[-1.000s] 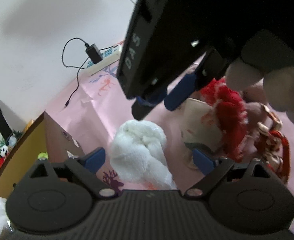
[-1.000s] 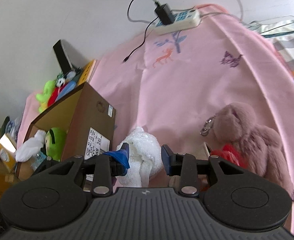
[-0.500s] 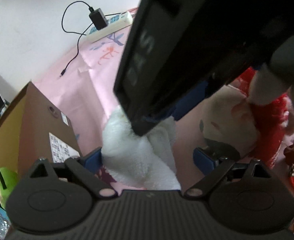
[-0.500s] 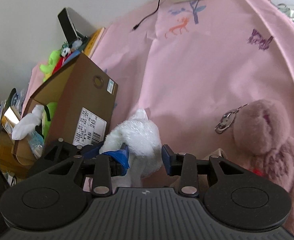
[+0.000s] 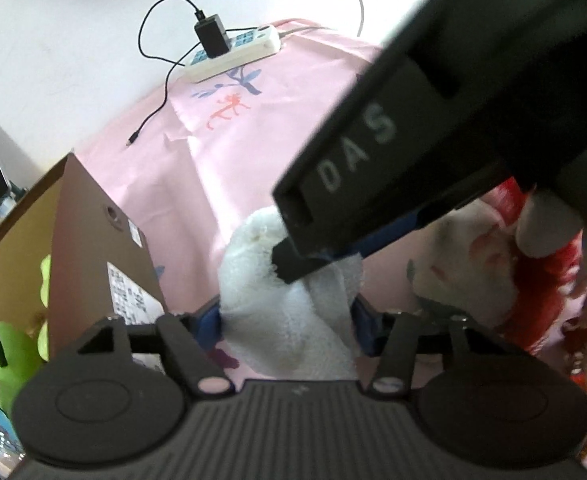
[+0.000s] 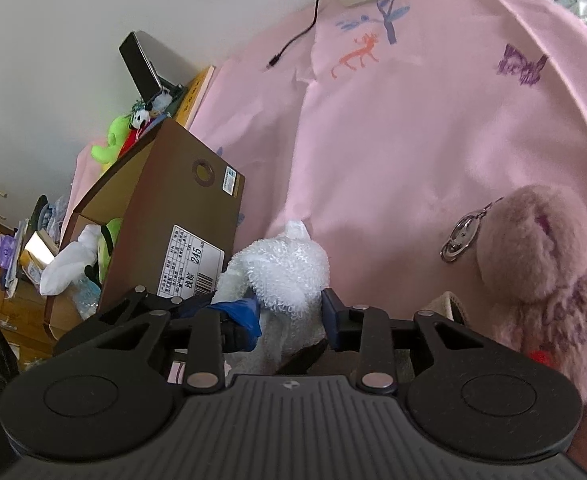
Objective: Organize soft objects
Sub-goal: 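Lift the white towel and carry it over the cardboard box, then lower the white towel into the box with the right gripper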
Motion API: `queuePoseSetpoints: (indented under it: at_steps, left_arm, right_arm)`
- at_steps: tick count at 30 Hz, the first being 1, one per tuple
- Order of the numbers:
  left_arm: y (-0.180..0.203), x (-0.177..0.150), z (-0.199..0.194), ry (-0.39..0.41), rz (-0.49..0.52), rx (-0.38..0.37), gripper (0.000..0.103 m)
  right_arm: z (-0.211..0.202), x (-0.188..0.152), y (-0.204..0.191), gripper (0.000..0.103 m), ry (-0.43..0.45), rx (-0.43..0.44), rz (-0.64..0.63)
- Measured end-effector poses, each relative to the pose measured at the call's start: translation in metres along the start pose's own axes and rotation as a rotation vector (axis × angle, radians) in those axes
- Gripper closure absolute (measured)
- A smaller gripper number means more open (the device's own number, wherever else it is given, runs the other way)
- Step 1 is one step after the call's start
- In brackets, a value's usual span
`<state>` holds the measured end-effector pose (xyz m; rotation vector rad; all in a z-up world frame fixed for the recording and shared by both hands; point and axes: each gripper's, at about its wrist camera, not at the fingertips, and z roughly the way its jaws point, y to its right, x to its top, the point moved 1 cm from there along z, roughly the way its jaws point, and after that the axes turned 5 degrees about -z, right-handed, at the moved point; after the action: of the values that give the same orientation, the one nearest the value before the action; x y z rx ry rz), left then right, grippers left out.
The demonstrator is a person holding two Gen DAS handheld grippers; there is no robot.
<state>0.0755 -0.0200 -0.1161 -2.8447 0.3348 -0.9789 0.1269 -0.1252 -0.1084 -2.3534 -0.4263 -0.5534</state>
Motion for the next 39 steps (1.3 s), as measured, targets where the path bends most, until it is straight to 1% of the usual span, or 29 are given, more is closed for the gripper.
queuePoseSetpoints:
  at_steps: [2, 8, 14, 20, 23, 26, 29, 31, 34, 39]
  left_arm:
    - [-0.004, 0.001, -0.008, 0.015, -0.015, -0.023, 0.049]
    - [-0.005, 0.003, -0.041, 0.105, -0.006, -0.056, 0.049]
    - [-0.029, 0.003, -0.082, 0.196, -0.037, -0.094, 0.050]
    - [-0.055, -0.002, -0.124, 0.294, -0.062, -0.092, 0.050]
    - [-0.073, -0.005, -0.141, 0.333, -0.076, -0.082, 0.050]
    - [-0.091, -0.011, -0.147, 0.359, -0.088, -0.067, 0.050]
    - [-0.113, -0.017, -0.149, 0.370, -0.109, -0.068, 0.050]
    - [-0.128, -0.017, -0.149, 0.365, -0.126, -0.091, 0.050]
    - [-0.148, -0.020, -0.136, 0.329, -0.155, -0.131, 0.050]
    - [-0.173, -0.028, -0.108, 0.258, -0.215, -0.210, 0.050]
  right_arm:
    - [-0.009, -0.002, -0.004, 0.088, 0.025, -0.009, -0.005]
    - [-0.037, -0.007, -0.024, 0.088, 0.128, -0.048, -0.039]
    - [-0.062, -0.012, -0.058, 0.088, 0.246, -0.064, -0.092]
    - [-0.074, -0.009, -0.098, 0.088, 0.338, -0.044, -0.155]
    - [-0.073, -0.004, -0.120, 0.088, 0.364, -0.030, -0.193]
    - [-0.065, 0.001, -0.142, 0.088, 0.375, -0.021, -0.237]
    - [-0.053, 0.006, -0.162, 0.088, 0.372, -0.024, -0.285]
    - [-0.043, 0.008, -0.174, 0.088, 0.361, -0.040, -0.314]
    - [-0.024, 0.009, -0.186, 0.088, 0.329, -0.066, -0.346]
    - [0.004, 0.008, -0.196, 0.088, 0.272, -0.134, -0.390]
